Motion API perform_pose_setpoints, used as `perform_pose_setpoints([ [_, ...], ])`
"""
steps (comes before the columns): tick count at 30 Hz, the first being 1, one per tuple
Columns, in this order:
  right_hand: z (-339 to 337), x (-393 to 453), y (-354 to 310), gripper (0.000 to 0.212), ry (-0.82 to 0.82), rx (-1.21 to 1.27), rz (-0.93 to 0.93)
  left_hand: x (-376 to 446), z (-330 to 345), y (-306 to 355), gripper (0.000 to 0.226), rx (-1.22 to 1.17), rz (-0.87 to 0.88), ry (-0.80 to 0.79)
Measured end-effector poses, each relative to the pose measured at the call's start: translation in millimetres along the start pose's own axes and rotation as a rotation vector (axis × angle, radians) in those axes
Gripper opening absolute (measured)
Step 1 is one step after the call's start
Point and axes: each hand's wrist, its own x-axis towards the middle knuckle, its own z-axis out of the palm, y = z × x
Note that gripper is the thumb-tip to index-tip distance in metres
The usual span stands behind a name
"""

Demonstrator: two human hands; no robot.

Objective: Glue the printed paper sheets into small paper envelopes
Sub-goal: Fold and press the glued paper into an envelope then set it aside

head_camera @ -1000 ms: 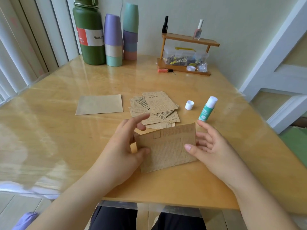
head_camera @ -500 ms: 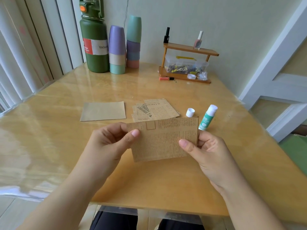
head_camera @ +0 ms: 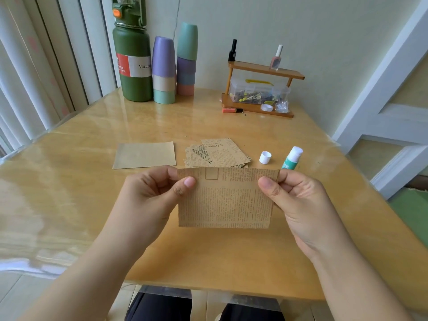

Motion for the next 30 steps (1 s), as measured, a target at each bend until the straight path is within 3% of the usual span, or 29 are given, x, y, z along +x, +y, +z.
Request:
perform_pose_setpoints([
  [2,-2.3,1.0,-2.1,0.028,-0.014,-0.04,0.007,3.6,-3.7,-3.3,0.022,0.062,0.026,-0.035],
  [4,-7.5,2.8,-3.8,0.005,-0.019,-0.196,-0.083,7.4,-7.3,-5.9,0.009,0.19,0.104,-0.082],
  [5,-10.6,3.4,-3.4,0.012,-0.008,-0.336,-0.161,8.5,-9.1,-6.8,0.001,0.313,0.188,-0.102],
  [8,-18.3,1.3,9.1,0.018,-0.063,-0.729,-0.438,5.4,-13.7,-11.7,0.015,0.686,0.483,-0.223],
  [11,-27.6,-10.1,35.7,0.025,-0.158,-0.952,-0.513,-4.8,-20.0,-30.0,0.025,0.884,0.58,-0.406],
  [14,-33.7,-26.1,49.8,0.048,-0.245,-1.034,-0.432,-14.2,-27.3,-43.4,0.044,0.996,0.57,-0.515],
  [16,-29.5,-36.0,46.0,0.057,-0.25,-1.024,-0.366,-22.4,-30.3,-40.5,0.044,0.986,0.516,-0.555],
  [19,-9.2,-49.6,35.5,0.05,-0.35,-0.98,-0.333,-37.5,-25.0,-31.0,0.036,0.935,0.481,-0.604],
  [23,16.2,-57.8,36.2,0.044,-0.465,-0.979,-0.37,-52.6,-14.0,-35.4,0.044,0.993,0.453,-0.636],
  [30,-9.4,-58.9,33.9,0.047,-0.385,-0.998,-0.271,-58.5,-28.8,-36.1,0.043,0.997,0.422,-0.519],
])
